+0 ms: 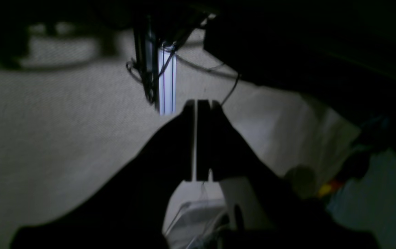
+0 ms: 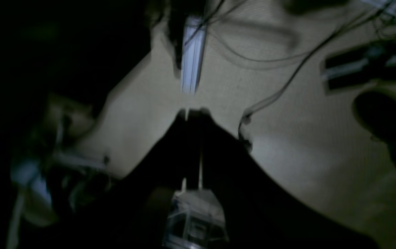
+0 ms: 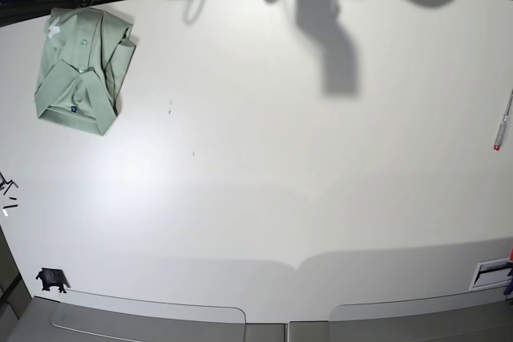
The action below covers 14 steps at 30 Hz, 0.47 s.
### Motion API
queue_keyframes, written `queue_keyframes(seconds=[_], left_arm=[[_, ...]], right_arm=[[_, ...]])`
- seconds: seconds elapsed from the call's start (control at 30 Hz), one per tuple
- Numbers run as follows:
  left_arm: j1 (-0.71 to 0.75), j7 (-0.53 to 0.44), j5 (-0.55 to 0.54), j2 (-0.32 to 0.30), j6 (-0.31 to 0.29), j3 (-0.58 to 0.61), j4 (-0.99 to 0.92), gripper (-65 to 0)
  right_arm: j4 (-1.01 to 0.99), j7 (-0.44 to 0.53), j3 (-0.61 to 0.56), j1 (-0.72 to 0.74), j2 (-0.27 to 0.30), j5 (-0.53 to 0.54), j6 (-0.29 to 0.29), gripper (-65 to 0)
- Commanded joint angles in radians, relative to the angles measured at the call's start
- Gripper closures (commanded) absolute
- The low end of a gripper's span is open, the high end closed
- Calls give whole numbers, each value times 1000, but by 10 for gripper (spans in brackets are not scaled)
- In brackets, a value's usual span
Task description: Fold the T-shirt properly
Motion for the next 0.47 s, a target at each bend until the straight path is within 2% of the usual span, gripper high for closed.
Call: queue_keyframes(seconds=[0.0, 0.07, 0.13, 0.23, 0.3, 0.43], left_arm=[[6, -15, -5, 7, 15, -2, 3, 0], [6, -18, 2, 35, 82, -2, 3, 0], [5, -30, 66, 63, 139, -2, 3, 0], [3, -47, 165, 101, 214, -2, 3, 0], [3, -48, 186, 118, 234, -2, 3, 0], [3, -58, 188, 134, 233, -2, 3, 0]], right_arm=[[4, 14, 2, 6, -7, -2, -21, 0], [4, 46, 2, 16, -29, 0, -79, 0], [4, 89, 2, 21, -48, 1, -126, 0], [4, 142, 2, 24, -66, 3, -153, 0], [4, 169, 2, 24, -73, 9, -166, 0], [5, 200, 2, 24, -80, 9, -172, 0]])
